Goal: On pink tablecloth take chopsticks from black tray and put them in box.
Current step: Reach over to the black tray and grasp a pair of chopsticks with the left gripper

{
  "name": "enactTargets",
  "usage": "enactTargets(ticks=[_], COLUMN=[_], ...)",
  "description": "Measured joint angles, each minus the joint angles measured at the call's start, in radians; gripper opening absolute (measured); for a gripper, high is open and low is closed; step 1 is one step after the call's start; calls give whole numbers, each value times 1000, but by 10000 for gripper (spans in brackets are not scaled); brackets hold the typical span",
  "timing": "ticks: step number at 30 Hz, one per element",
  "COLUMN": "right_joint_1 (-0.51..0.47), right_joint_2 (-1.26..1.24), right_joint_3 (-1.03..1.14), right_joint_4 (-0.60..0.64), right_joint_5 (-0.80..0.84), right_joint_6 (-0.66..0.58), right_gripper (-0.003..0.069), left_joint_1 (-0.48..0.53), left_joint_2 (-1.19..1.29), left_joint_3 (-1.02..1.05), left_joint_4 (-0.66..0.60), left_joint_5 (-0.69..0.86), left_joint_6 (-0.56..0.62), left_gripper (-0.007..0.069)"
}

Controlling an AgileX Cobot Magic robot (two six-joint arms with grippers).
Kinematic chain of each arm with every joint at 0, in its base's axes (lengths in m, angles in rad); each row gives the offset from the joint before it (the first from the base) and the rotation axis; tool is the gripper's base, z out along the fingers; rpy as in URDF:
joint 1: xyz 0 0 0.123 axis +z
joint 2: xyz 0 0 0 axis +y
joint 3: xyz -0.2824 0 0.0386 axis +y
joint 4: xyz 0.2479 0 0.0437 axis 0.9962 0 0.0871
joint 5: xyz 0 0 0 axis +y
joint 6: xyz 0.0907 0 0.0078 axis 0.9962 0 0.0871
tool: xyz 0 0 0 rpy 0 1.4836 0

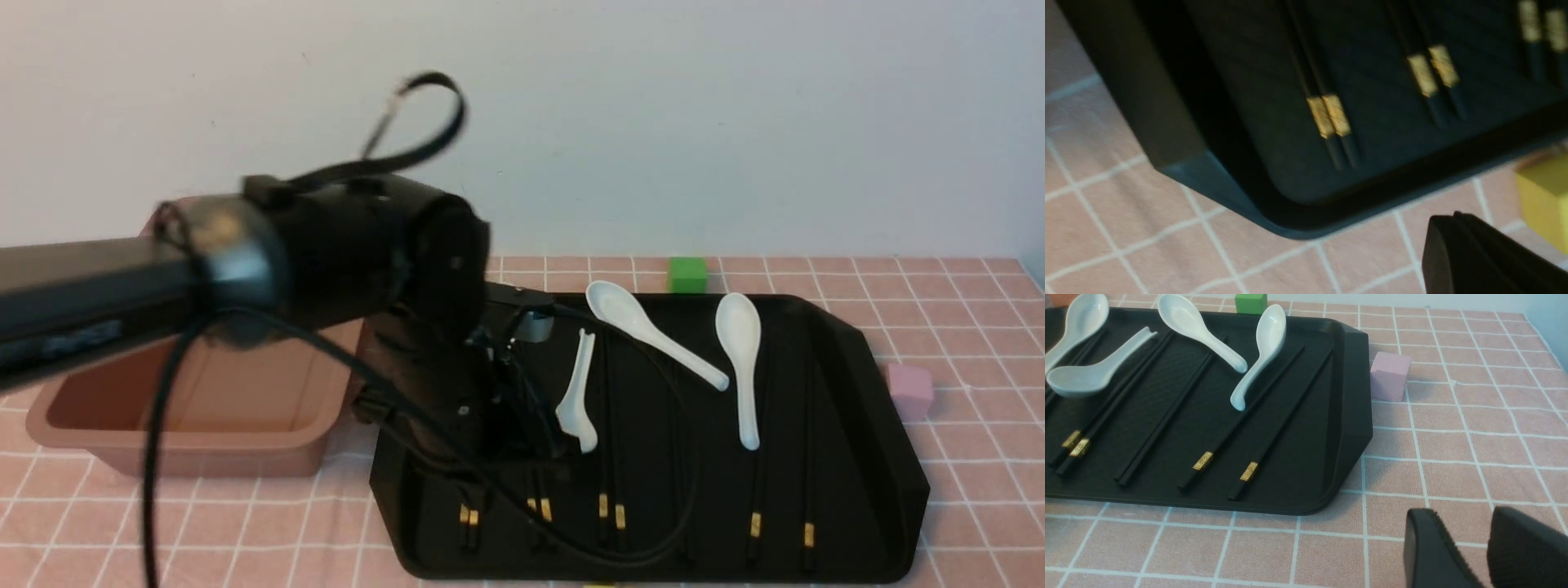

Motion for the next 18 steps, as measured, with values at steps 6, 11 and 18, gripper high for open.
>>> enactTargets(ticks=[6, 11, 18], right_joint_1=[0, 0, 0], right_joint_2=[0, 0, 0], right_joint_3=[0, 0, 0], right_joint_4=[0, 0, 0], right_joint_5=[0, 0, 0], right_joint_6=[0, 0, 0], right_gripper=[240, 240, 240], left_joint_1=[23, 40, 40], left_joint_2=[72, 123, 161], left_joint_3=[-49, -52, -56], left_joint_4=[63, 70, 69], left_joint_5=[5, 4, -38], left_joint_6=[-31, -34, -42], left_gripper=[55, 239, 382])
